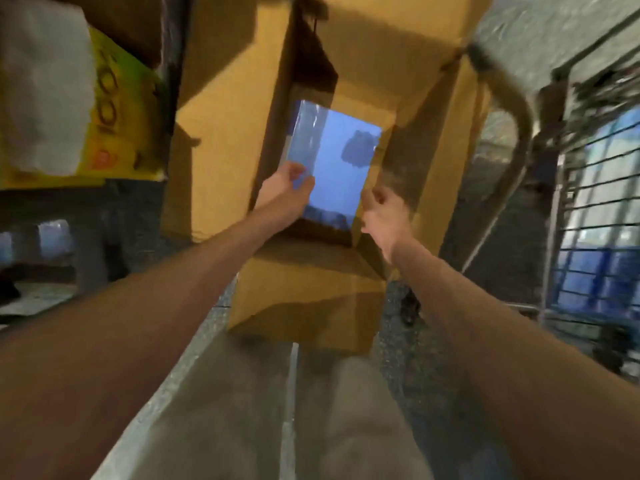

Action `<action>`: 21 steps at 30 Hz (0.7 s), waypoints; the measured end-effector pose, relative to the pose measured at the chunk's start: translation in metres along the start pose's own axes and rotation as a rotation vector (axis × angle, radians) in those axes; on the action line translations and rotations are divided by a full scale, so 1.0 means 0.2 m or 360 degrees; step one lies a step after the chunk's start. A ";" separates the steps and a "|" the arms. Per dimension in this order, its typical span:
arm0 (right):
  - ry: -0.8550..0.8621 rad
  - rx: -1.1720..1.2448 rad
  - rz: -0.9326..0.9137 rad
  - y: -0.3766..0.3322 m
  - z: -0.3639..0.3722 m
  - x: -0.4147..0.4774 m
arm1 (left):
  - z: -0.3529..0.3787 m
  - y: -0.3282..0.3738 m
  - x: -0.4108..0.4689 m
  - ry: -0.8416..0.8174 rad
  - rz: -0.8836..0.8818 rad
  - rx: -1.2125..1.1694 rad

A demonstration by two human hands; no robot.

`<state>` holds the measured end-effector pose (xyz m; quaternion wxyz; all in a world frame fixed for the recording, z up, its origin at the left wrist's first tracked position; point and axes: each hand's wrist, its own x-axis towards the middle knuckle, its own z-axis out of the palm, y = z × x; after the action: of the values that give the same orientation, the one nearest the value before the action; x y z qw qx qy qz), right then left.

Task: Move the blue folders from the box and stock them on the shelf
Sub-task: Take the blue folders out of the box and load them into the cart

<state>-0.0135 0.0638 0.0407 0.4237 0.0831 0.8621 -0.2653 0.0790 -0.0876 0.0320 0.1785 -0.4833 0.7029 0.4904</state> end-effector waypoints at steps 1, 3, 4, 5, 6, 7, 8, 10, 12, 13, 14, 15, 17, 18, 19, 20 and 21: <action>0.0012 -0.0013 -0.0007 0.02 0.05 0.08 | 0.06 -0.05 0.09 -0.0015 -0.0018 0.0032; 0.0001 -0.0032 0.0028 0.10 0.18 0.26 | 0.21 -0.20 0.26 -0.0050 -0.0112 0.0073; -0.0008 -0.0055 0.0021 0.13 0.23 0.33 | 0.27 -0.25 0.35 -0.0042 -0.0161 0.0053; -0.0032 -0.0104 0.0004 0.16 0.27 0.40 | 0.32 -0.28 0.43 -0.0041 -0.0196 0.0043; -0.0042 -0.0145 -0.0011 0.20 0.32 0.48 | 0.36 -0.32 0.51 -0.0023 -0.0227 0.0034; -0.0046 -0.0174 -0.0014 0.25 0.36 0.58 | 0.41 -0.35 0.59 0.0003 -0.0238 0.0033; -0.0053 -0.0192 -0.0016 0.30 0.42 0.68 | 0.46 -0.39 0.68 0.0018 -0.0241 0.0040; -0.0042 -0.0159 -0.0027 0.36 0.49 0.82 | 0.54 -0.43 0.80 0.0038 -0.0164 0.0040; 0.0003 -0.0118 -0.0051 0.42 0.55 0.96 | 0.59 -0.47 0.92 0.0057 -0.0066 0.0064; -0.0004 -0.0122 -0.0052 0.45 0.58 1.02 | 0.62 -0.49 0.97 0.0090 -0.0022 0.0054; -0.0026 -0.0138 -0.0043 0.48 0.59 1.06 | 0.64 -0.52 1.01 0.0142 -0.0014 0.0061; -0.0061 -0.0144 -0.0028 0.51 0.60 1.10 | 0.66 -0.56 1.05 0.0209 -0.0014 0.0082; -0.0115 -0.0128 -0.0001 0.57 0.62 1.15 | 0.69 -0.60 1.12 0.0329 -0.0037 0.0188; -0.0118 -0.0113 -0.0014 0.59 0.63 1.15 | 0.69 -0.60 1.13 0.0372 -0.0051 0.0258; -0.0119 -0.0108 -0.0034 0.61 0.62 1.15 | 0.69 -0.60 1.14 0.0403 -0.0080 0.0321; -0.0112 -0.0102 -0.0048 0.62 0.62 1.16 | 0.68 -0.59 1.15 0.0427 -0.0127 0.0354; -0.0111 -0.0104 -0.0054 0.63 0.61 1.17 | 0.67 -0.59 1.17 0.0449 -0.0157 0.0352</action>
<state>-0.0293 0.0864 -0.2498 0.4514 0.0454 0.8563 -0.2468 0.0400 -0.0951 -0.2590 0.1540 -0.5585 0.7462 0.3280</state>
